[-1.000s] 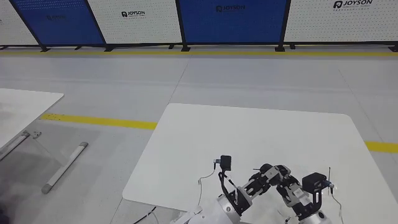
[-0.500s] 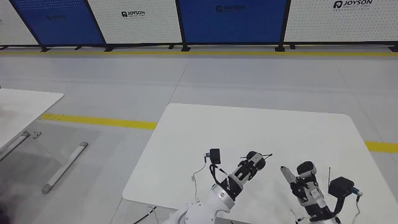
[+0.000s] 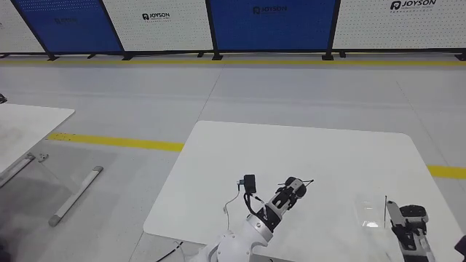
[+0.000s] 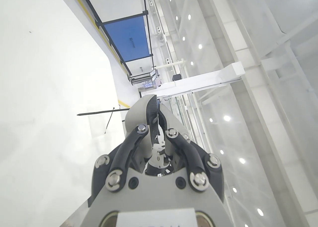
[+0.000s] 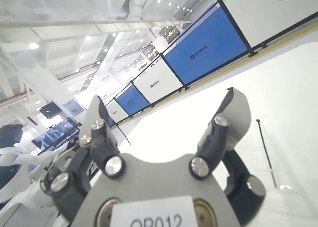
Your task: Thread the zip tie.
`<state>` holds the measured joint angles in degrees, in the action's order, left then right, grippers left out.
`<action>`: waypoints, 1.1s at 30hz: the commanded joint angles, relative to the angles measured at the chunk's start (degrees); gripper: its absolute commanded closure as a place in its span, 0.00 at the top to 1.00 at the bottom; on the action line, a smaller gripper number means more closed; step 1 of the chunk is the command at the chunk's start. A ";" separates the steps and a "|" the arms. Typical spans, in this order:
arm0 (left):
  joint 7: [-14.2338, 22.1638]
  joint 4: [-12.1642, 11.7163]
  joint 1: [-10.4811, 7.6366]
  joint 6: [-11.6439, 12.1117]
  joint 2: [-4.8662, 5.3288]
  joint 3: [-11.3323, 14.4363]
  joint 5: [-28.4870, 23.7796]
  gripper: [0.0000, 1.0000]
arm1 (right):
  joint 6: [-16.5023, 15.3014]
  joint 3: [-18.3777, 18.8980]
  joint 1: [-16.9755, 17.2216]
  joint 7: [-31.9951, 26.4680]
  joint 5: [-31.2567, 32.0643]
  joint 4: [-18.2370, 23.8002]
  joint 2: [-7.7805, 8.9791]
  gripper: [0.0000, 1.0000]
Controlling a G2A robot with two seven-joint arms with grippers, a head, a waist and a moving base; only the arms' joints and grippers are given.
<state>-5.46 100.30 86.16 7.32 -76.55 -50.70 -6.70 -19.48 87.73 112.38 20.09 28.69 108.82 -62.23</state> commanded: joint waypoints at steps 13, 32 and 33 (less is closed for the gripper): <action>0.25 -0.07 -0.07 -0.54 -0.08 0.21 -0.55 0.00 | 0.24 -0.35 -0.74 -1.07 -0.38 -0.07 -0.17 1.00; -10.99 -1.56 2.33 0.46 -0.33 -4.69 -3.17 0.00 | 6.87 3.71 -0.58 0.64 -14.28 -1.74 -1.57 1.00; -10.99 -1.56 2.33 0.46 -0.33 -4.69 -3.17 0.00 | 6.87 3.71 -0.58 0.64 -14.28 -1.74 -1.57 1.00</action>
